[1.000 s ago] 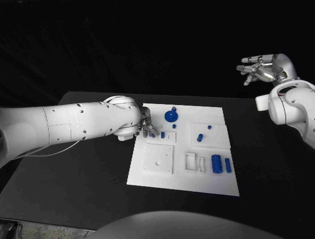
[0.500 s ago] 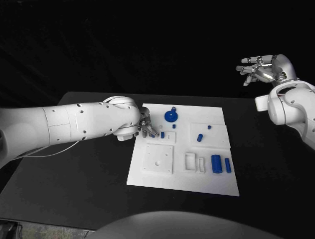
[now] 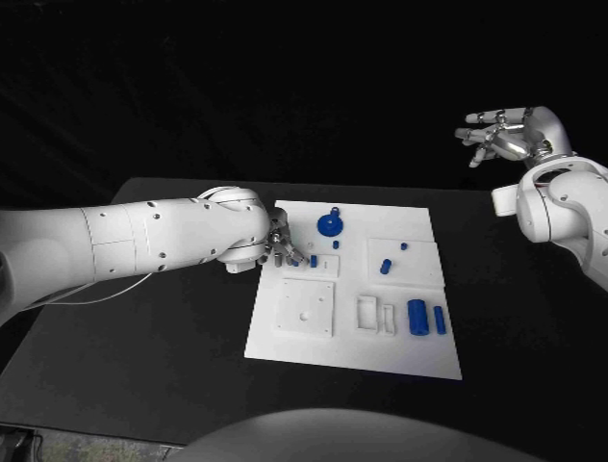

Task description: Assemble the parts on the task board

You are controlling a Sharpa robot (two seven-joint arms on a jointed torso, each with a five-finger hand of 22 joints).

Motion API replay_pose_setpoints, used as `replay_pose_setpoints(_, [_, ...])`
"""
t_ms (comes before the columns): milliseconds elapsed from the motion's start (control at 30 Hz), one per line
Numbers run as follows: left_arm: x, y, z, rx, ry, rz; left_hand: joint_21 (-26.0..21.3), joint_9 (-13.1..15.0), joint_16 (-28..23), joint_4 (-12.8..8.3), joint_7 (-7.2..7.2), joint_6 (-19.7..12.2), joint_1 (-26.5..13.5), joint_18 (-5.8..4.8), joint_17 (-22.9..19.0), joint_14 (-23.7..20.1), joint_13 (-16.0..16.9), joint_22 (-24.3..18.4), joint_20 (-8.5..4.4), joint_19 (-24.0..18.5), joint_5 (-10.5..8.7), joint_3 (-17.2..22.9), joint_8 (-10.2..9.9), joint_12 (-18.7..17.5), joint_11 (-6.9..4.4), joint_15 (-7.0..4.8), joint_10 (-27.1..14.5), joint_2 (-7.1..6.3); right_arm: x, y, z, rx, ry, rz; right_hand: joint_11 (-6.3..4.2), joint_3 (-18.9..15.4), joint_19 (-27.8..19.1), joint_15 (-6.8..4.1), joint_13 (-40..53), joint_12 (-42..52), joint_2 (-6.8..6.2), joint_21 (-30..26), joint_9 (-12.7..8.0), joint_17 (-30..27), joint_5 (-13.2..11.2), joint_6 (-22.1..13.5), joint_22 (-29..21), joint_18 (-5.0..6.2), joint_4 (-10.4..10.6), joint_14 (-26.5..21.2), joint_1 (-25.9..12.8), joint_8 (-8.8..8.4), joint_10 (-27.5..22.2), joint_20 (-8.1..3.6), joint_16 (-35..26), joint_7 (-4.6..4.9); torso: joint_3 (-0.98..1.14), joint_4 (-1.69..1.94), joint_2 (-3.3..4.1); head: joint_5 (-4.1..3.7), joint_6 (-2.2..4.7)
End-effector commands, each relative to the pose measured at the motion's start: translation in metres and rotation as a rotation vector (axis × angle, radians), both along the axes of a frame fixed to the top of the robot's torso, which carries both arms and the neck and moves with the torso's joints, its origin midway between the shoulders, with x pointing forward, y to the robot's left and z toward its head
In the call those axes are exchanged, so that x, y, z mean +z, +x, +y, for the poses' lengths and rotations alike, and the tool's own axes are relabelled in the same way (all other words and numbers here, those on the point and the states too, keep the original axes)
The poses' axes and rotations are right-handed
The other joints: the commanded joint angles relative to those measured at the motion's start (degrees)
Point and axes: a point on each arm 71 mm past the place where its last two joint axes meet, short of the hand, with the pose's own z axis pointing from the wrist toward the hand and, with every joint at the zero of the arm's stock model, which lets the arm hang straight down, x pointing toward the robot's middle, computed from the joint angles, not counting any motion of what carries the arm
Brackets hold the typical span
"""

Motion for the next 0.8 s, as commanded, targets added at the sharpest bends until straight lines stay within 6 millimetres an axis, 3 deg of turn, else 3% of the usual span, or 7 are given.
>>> replay_pose_setpoints(33, [-0.007, -0.004, 0.0022, 0.001, 0.013, 0.039, -0.3, 0.1, -0.2, 1.3, 0.22, -0.4, -0.5, -0.32, -0.1, -0.3, 0.1, 1.0, 0.03, 0.3, -1.3, 0.7, 0.2, 0.3, 0.46, 0.14, 0.0, -1.14, -0.0002, -0.0001, 0.0007, 0.008, 0.0, 0.0, 0.03, 0.1, 1.3, 0.03, -0.1, -0.4, 0.07, 0.2, 0.0, -0.1, -0.3, -0.4, -0.1, 1.05, 0.4, -0.3, 0.0, 0.05, 0.2, 0.25, -0.4, -0.12, 0.01, -0.01, -0.02, 0.03, 0.04])
replay_pose_setpoints(100, [-0.0071, -0.0041, 0.0026, 0.002, 0.014, 0.041, -0.3, 0.3, -0.2, 1.8, 0.23, -0.5, -0.7, -0.29, -0.1, -0.3, 0.1, 1.0, 0.03, 0.3, -1.71, 0.9, 0.3, 0.3, 0.46, 0.13, 0.0, -1.47, -0.0003, -0.0001, 0.0006, 0.008, 0.0, 0.0, 0.04, 0.1, 1.3, 0.04, -0.1, -0.5, 0.08, 0.2, 0.0, -0.1, -0.3, -0.5, -0.1, 1.05, 0.4, -0.3, 0.0, 0.04, 0.1, 0.25, -0.4, -0.1, -0.02, 0.0, -0.01, 0.02, 0.02])
replay_pose_setpoints(167, [-0.0072, -0.0042, 0.0029, 0.003, 0.014, 0.043, -0.3, 0.4, -0.2, 2.7, 0.23, -0.6, -1.1, -0.29, -0.1, -0.3, 0.2, 1.0, 0.02, 0.3, -3.55, 1.1, 0.4, 0.4, 0.48, 0.13, -0.1, -2.15, -0.0004, -0.0002, 0.0005, 0.008, 0.0, 0.001, 0.04, 0.1, 1.3, 0.04, -0.2, -0.5, 0.1, 0.3, 0.0, 0.0, -0.3, -0.5, -0.1, 1.06, 0.4, -0.3, 0.1, 0.05, 0.2, 0.25, -0.3, -0.09, -0.01, 0.01, 0.02, -0.01, 0.01])
replay_pose_setpoints(333, [-0.0072, -0.0044, 0.0036, 0.006, 0.014, 0.043, -0.3, 0.6, -0.2, 4.0, 0.23, -0.7, -1.2, -0.31, -0.1, -0.3, 0.2, 1.0, -0.02, 0.4, -4.73, 1.5, 0.6, 0.4, 0.47, 0.1, -0.1, -2.85, -0.0005, -0.0002, 0.0003, 0.007, 0.0, 0.001, 0.04, 0.2, 1.3, 0.04, -0.3, -0.6, 0.11, 0.3, 0.0, 0.0, -0.3, -0.6, -0.1, 1.06, 0.3, -0.3, 0.1, 0.05, 0.2, 0.25, -0.3, -0.08, 0.01, 0.01, 0.01, -0.01, 0.01])
replay_pose_setpoints(800, [-0.0041, -0.0063, 0.0106, 0.026, 0.0, 0.026, -0.3, 0.8, -0.3, 5.1, 0.18, -0.6, -1.5, -0.34, -0.1, -0.2, 0.2, 1.0, -0.11, 0.6, -5.19, 1.6, 0.7, 0.5, 0.4, 0.03, -0.1, -3.3, -0.0013, -0.0005, -0.0013, 0.004, -0.002, 0.003, 0.03, 0.2, 1.3, 0.03, -0.6, -0.9, 0.1, 0.3, 0.0, 0.0, -0.2, -0.6, -0.1, 1.07, 0.3, -0.3, 0.2, 0.05, 0.4, 0.24, -0.3, -0.08, -0.01, 0.04, -0.05, -0.13, 0.22])
